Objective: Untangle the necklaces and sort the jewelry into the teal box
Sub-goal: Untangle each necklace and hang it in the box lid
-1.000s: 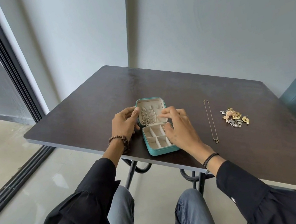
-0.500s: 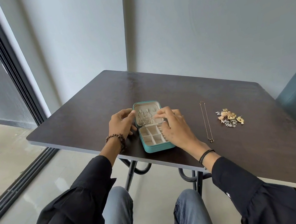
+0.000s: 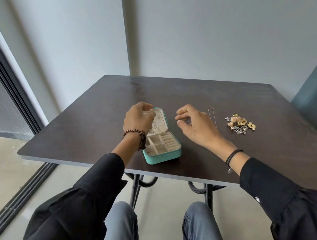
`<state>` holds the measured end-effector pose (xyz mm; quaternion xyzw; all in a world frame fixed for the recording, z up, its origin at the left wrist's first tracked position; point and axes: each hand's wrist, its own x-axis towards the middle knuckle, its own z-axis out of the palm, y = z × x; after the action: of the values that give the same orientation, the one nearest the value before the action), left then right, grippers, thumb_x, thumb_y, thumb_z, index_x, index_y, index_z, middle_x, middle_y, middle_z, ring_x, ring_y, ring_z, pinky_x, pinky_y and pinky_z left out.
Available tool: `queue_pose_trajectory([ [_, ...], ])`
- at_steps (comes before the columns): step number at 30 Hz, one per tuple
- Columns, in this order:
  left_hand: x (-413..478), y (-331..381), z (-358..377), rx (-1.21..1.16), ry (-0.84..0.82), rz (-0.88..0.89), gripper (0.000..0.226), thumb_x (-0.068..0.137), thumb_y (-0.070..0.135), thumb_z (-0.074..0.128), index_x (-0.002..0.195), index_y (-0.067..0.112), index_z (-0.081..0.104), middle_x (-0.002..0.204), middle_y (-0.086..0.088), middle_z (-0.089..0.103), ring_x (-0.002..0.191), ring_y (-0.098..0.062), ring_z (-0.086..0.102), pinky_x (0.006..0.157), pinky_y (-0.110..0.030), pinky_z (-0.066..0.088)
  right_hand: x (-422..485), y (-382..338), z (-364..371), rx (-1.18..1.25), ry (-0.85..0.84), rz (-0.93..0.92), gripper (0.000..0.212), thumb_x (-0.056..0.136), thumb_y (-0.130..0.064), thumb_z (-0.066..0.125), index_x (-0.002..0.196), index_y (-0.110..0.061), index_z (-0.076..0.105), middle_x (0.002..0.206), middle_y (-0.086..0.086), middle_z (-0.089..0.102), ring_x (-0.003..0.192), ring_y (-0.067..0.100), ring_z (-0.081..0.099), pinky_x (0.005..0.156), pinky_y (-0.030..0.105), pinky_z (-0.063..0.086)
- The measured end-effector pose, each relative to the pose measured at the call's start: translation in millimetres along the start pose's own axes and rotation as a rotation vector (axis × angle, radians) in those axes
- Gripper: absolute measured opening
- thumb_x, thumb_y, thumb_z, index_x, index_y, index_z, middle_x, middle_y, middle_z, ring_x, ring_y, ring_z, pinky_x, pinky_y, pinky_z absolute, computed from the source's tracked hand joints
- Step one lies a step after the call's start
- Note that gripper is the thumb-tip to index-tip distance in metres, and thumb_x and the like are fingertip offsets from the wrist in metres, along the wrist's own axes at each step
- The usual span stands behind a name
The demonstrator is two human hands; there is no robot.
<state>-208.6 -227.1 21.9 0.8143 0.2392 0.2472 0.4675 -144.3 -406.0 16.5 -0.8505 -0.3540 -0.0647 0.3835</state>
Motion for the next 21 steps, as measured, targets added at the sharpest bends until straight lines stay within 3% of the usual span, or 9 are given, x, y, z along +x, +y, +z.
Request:
queue_pose_trajectory([
  [3, 2, 19, 20, 0.032, -0.068, 0.058, 0.02, 0.085, 0.02, 0.063, 0.103, 0.023, 0.071, 0.1, 0.01, 0.071, 0.061, -0.014, 0.068, 0.073, -0.032, 0.058, 6, 16, -16, -0.002, 0.024, 0.033, 0.021, 0.096, -0.013, 0.061, 0.117, -0.008, 0.062, 0.108, 0.003, 0.073, 0.092, 0.012, 0.066, 0.08, 0.005, 0.045],
  [5, 5, 32, 35, 0.059, -0.138, 0.09, 0.018, 0.087, 0.019, 0.064, 0.103, 0.021, 0.071, 0.098, 0.007, 0.072, 0.058, -0.011, 0.067, 0.06, -0.023, 0.052, 10, 28, -26, -0.023, 0.028, 0.052, 0.021, 0.096, -0.013, 0.062, 0.116, -0.007, 0.063, 0.106, 0.004, 0.072, 0.092, 0.013, 0.065, 0.074, -0.003, 0.04],
  [8, 11, 47, 62, 0.092, -0.246, 0.132, 0.013, 0.088, 0.017, 0.064, 0.1, 0.019, 0.07, 0.091, 0.004, 0.071, 0.058, -0.01, 0.066, 0.049, -0.015, 0.046, 16, 47, -43, -0.077, 0.022, 0.086, 0.019, 0.096, -0.015, 0.063, 0.114, -0.009, 0.064, 0.102, 0.001, 0.071, 0.091, 0.013, 0.065, 0.069, 0.0, 0.04],
  [11, 17, 56, 89, 0.156, -0.329, 0.169, 0.013, 0.087, 0.017, 0.064, 0.098, 0.018, 0.071, 0.089, 0.001, 0.072, 0.074, -0.016, 0.071, 0.066, -0.027, 0.058, 26, 68, -57, -0.162, -0.007, 0.122, 0.015, 0.094, -0.016, 0.065, 0.109, -0.011, 0.068, 0.099, 0.001, 0.072, 0.09, 0.013, 0.065, 0.075, 0.013, 0.041],
  [13, 23, 59, 107, 0.191, -0.369, 0.178, 0.014, 0.086, 0.015, 0.064, 0.097, 0.015, 0.073, 0.087, 0.001, 0.069, 0.086, -0.02, 0.069, 0.079, -0.029, 0.056, 33, 84, -64, -0.212, -0.02, 0.149, 0.015, 0.093, -0.015, 0.065, 0.106, -0.011, 0.07, 0.099, 0.002, 0.073, 0.09, 0.014, 0.065, 0.079, 0.016, 0.042],
  [21, 56, 57, 167, 0.338, -0.438, 0.131, 0.028, 0.09, 0.014, 0.059, 0.116, 0.008, 0.067, 0.119, -0.01, 0.067, 0.108, -0.026, 0.063, 0.085, -0.028, 0.048, 61, 135, -83, -0.34, -0.142, 0.295, 0.026, 0.094, -0.017, 0.065, 0.119, -0.008, 0.067, 0.111, 0.008, 0.07, 0.112, 0.025, 0.062, 0.094, 0.029, 0.046],
])
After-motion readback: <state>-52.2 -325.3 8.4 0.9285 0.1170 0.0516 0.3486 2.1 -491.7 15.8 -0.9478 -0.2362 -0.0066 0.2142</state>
